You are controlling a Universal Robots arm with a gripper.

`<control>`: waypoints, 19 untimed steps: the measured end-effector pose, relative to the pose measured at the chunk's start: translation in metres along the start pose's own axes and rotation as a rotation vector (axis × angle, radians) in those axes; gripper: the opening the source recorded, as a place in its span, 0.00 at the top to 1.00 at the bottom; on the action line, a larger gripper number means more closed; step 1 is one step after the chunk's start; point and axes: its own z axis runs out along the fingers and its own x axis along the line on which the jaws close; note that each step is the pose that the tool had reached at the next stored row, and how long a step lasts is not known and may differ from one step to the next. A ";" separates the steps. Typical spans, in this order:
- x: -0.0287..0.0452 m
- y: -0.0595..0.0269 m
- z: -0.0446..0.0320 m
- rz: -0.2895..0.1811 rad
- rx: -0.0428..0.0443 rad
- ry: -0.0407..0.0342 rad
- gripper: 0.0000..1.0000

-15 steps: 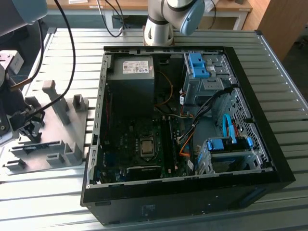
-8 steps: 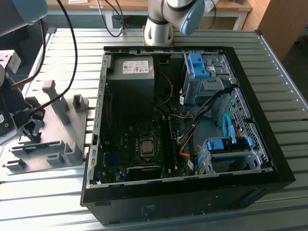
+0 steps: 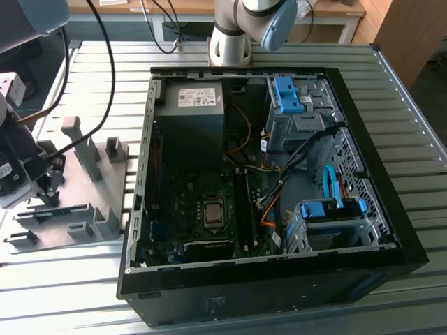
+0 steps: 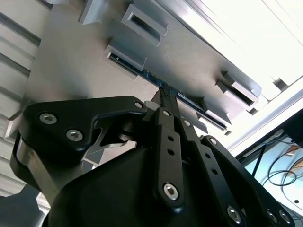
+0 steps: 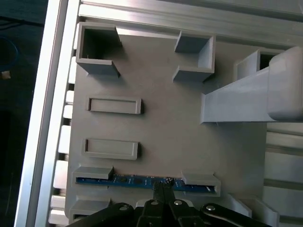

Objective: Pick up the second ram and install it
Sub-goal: 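Pick up the second ram and move it above second insertion slot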

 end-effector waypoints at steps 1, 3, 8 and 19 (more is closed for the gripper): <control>0.0000 0.0000 0.0000 -0.008 -0.0002 0.0003 0.90; 0.0000 0.0000 0.0000 -0.024 -0.0007 0.0009 0.90; 0.0000 0.0000 0.0000 -0.066 -0.0018 0.0026 0.90; 0.0000 0.0000 0.0000 -0.169 -0.0047 0.0064 0.90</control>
